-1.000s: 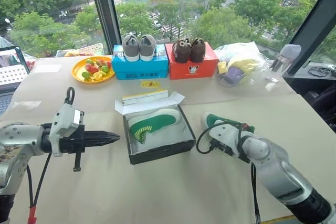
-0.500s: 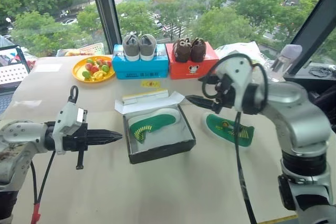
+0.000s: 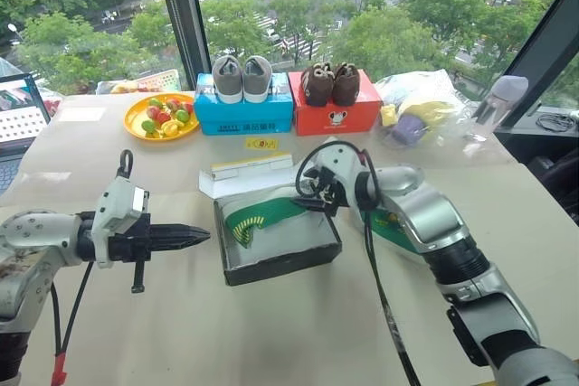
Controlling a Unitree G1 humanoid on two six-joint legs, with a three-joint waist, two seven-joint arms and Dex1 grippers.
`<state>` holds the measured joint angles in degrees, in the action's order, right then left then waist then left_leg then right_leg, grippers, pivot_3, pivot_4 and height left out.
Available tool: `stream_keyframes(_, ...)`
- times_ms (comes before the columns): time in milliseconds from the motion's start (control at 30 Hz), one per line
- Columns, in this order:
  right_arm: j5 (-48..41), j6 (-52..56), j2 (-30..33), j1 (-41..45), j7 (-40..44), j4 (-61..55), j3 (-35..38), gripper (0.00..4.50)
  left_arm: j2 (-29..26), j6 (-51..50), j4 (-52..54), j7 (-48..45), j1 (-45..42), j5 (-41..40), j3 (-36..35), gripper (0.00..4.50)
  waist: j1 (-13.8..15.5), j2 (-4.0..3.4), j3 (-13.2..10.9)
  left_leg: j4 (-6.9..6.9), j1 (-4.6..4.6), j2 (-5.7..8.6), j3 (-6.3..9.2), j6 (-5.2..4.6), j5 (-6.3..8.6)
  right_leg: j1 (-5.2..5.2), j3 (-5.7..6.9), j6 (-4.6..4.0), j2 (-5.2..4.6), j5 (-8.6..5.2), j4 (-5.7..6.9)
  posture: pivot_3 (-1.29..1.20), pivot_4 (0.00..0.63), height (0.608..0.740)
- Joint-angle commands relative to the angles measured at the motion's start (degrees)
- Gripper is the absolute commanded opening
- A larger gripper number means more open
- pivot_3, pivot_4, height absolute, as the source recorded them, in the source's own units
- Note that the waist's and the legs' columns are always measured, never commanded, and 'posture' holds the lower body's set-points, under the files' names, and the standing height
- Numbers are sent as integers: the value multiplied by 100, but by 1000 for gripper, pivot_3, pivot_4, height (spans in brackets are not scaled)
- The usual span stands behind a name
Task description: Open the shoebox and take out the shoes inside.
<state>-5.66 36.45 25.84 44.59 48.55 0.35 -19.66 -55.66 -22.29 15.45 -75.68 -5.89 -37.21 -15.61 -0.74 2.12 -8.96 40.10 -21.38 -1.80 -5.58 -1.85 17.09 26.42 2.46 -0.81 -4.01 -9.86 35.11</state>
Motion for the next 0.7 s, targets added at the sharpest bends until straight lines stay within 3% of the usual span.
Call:
stream_keyframes(33, 109, -105, 13, -126, 57, -242, -144, 3874, -84, 30, 161, 24, 14, -47, -215, 0, 0, 0, 0, 0, 2, 0, 0, 0, 0, -1, 0, 0, 0, 0, 1, 0, 150, 731)
stream_keyframes(300, 29, 391, -44, -172, 12, -1133, -145, 3874, -55, 81, 123, 48, 7, -3, -217, 0, -28, 0, 0, -1, 14, -6, 0, 5, -3, -4, -2, -3, 6, 0, 12, 0, 150, 731)
stream_keyframes(700, -9, 703, -175, 20, -112, -1579, -117, 3874, -89, 88, 78, 49, -25, -3, -249, 0, -7, -1, -1, 0, 12, -3, 1, 5, -3, -3, 0, -3, 3, 0, 12, 0, 150, 731)
